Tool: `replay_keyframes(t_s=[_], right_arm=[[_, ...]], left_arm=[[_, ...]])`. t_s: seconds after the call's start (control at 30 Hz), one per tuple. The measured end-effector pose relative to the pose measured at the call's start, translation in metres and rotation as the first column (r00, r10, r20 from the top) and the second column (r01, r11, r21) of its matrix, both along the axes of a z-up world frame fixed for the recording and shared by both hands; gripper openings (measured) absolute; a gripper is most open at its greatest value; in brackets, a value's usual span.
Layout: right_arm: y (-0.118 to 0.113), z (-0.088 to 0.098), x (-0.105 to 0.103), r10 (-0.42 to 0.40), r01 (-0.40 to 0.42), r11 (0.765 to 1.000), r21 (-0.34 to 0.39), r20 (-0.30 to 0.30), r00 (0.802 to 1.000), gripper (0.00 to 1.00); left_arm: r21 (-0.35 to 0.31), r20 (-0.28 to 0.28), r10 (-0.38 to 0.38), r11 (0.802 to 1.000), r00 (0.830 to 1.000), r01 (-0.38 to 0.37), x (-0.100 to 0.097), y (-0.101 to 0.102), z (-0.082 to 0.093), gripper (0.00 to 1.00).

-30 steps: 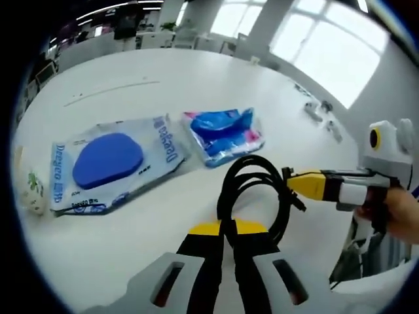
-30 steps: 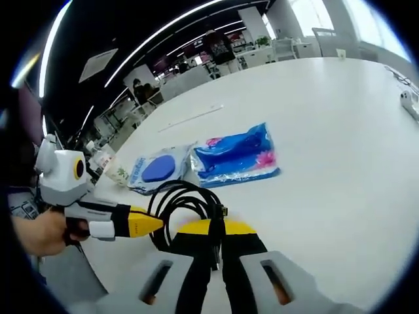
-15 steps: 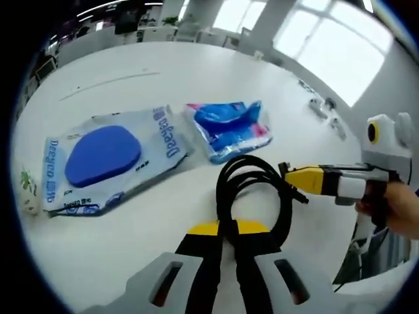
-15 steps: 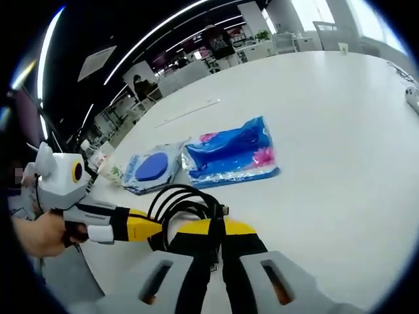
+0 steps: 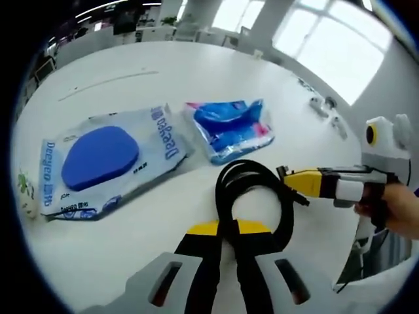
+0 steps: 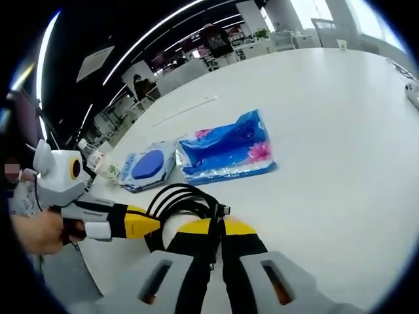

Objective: Arrange the tabletop items into an orderly group along one side of the table until the central work area is clear of visible clutter.

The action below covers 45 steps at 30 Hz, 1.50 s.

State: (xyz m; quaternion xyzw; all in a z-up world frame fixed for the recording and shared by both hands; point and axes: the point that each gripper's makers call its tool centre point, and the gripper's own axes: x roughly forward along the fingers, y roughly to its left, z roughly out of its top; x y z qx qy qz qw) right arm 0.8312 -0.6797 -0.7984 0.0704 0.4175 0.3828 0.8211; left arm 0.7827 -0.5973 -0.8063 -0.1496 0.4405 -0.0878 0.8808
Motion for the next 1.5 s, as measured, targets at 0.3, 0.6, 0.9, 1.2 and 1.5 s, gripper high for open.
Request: replay_keyframes(t_s=[0.3, 0.6, 0.9, 1.2, 1.5], right_arm=[[0.0, -0.001, 0.0, -0.006, 0.006, 1.0, 0.004, -0.01, 1.0, 0.01], [0.001, 0.0, -0.002, -0.009, 0.009, 1.0, -0.022, 0.02, 1.0, 0.02], [-0.002, 0.024, 0.014, -0.007, 0.008, 1.0, -0.004, 0.205, 0.979, 0.22], [0.0, 0.045, 0.025, -0.018, 0.006, 0.999, 0.042, 0.292, 0.956, 0.79], [0.002, 0.049, 0.02, -0.022, 0.007, 0.999, 0.053, 0.286, 0.958, 0.79]], left_arm=[[-0.007, -0.002, -0.001, 1.0, 1.0, 0.001, 0.0, 0.0, -0.001, 0.02], [0.041, 0.051, -0.046, 0.998, 0.998, 0.044, 0.0, -0.001, 0.001, 0.04], [0.088, 0.197, -0.019, 0.996, 0.98, 0.001, 0.011, 0.018, 0.031, 0.35], [0.118, 0.316, 0.019, 0.991, 0.948, -0.059, 0.013, 0.032, 0.053, 0.93], [0.141, 0.329, 0.025, 0.987, 0.944, -0.075, 0.003, 0.043, 0.063, 0.93]])
